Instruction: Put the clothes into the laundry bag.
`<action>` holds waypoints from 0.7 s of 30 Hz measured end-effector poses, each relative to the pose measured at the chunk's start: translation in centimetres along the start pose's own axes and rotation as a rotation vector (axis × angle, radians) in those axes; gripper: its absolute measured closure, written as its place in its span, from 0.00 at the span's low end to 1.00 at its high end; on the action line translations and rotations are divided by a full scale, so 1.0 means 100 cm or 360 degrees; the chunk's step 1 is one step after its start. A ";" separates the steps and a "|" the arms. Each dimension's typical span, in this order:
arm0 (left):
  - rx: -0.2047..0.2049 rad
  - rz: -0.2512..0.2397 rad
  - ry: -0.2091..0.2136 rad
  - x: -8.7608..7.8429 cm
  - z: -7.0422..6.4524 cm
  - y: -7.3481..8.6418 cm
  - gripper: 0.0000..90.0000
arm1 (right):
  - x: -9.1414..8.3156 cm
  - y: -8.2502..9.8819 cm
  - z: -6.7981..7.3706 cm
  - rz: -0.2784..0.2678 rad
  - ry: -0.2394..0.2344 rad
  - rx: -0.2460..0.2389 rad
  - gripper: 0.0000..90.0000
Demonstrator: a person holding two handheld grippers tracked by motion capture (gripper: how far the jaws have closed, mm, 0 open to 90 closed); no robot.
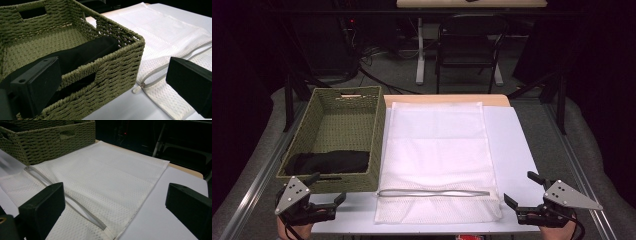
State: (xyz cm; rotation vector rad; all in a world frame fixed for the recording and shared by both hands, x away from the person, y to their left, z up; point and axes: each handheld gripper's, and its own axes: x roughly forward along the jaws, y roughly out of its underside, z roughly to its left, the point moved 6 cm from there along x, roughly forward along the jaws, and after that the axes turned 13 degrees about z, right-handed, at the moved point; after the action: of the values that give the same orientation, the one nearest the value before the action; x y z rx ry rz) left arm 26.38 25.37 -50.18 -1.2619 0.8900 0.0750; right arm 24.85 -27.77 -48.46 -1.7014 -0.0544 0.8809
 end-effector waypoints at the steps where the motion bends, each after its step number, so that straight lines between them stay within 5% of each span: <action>1: -0.0002 0.0001 0.0004 0.000 -0.001 0.000 0.00 | 0.000 0.000 0.000 0.0000 -0.0002 -0.0001 0.02; 21: 0.0005 0.0037 0.0008 0.005 -0.002 0.000 0.00 | 0.015 0.001 0.010 0.0159 -0.0051 -0.0064 0.02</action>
State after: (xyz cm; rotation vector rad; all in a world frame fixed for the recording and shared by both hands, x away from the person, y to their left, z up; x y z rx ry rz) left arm 26.57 25.01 -50.51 -1.2492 0.9090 0.0891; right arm 25.27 -26.30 -49.41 -1.7394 -0.0087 0.9868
